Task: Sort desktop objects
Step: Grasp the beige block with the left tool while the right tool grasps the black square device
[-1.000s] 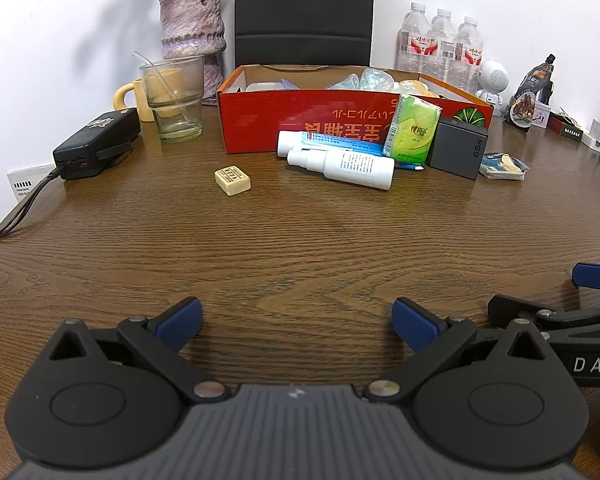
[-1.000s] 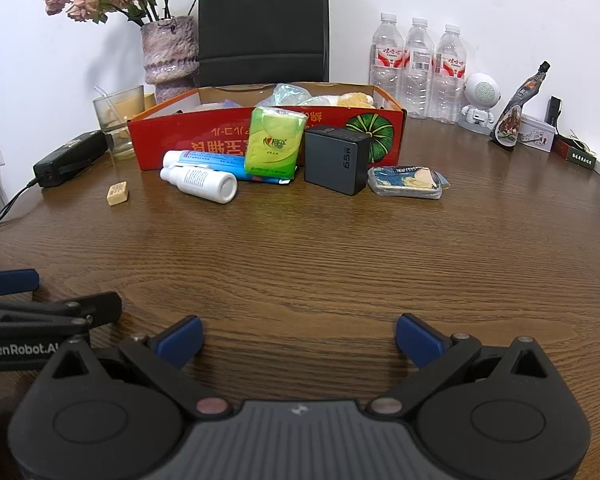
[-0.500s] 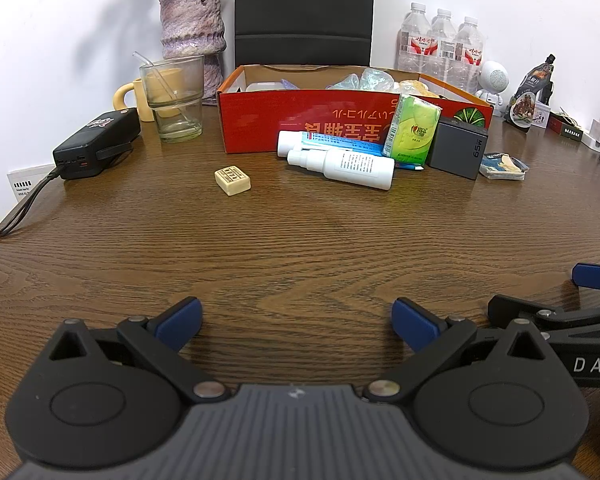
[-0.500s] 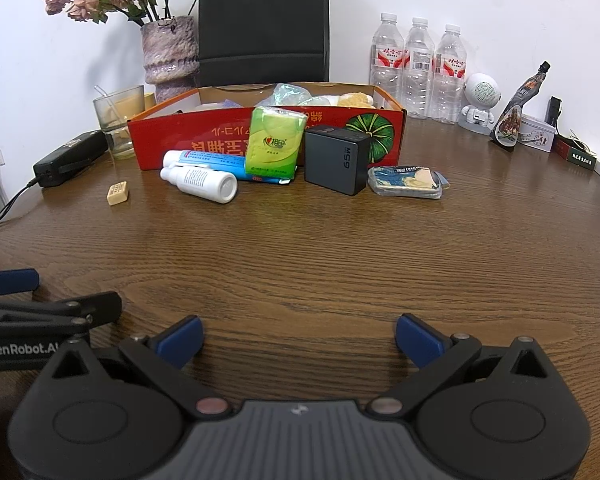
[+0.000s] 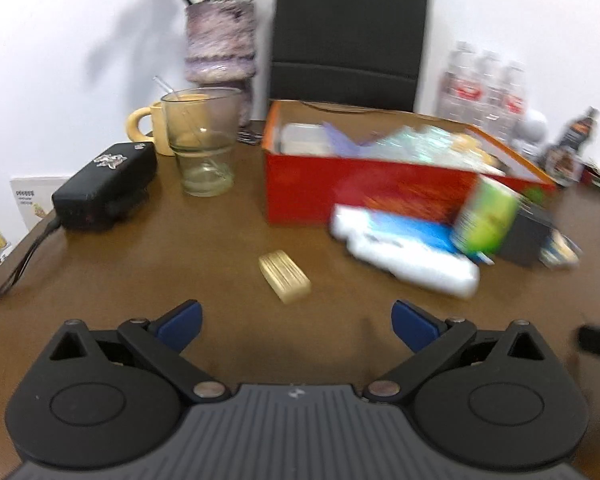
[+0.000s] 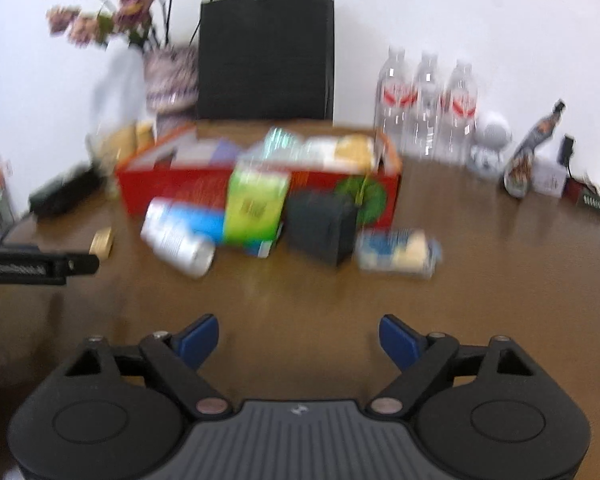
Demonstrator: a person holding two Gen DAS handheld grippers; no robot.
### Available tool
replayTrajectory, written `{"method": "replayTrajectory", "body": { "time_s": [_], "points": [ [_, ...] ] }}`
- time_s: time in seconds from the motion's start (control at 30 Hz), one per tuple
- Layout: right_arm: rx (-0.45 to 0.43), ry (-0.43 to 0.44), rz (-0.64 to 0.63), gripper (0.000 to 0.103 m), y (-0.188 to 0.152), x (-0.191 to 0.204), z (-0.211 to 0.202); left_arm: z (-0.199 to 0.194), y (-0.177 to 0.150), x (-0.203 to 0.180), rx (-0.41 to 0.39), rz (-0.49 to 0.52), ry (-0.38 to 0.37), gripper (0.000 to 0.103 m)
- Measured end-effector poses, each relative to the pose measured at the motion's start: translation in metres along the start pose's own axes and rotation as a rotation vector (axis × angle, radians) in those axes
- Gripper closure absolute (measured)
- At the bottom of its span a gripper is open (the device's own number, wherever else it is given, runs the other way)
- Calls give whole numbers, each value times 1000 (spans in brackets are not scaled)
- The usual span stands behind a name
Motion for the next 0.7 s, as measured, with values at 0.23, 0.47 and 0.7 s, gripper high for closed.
{"method": "replayTrajectory", "body": {
  "time_s": [0.23,0.47,0.7],
  "points": [
    [8,-3,-55,25,33,-14,63,37,13,6,40,18,43,59],
    [-1,47,-71,61,40,-19,97,10,-6,0,16,65,2,81],
    [-8,38,-29,74,6,-3,45,-28,-36,-20,-8,108,-47,82]
  ]
}}
Point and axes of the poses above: each gripper's, at about its wrist camera, not at the fingertips, and z roughly the way its jaws point, x to its left, y to its top, the point moved 7 cm from there along z, roughly the way its jaws point
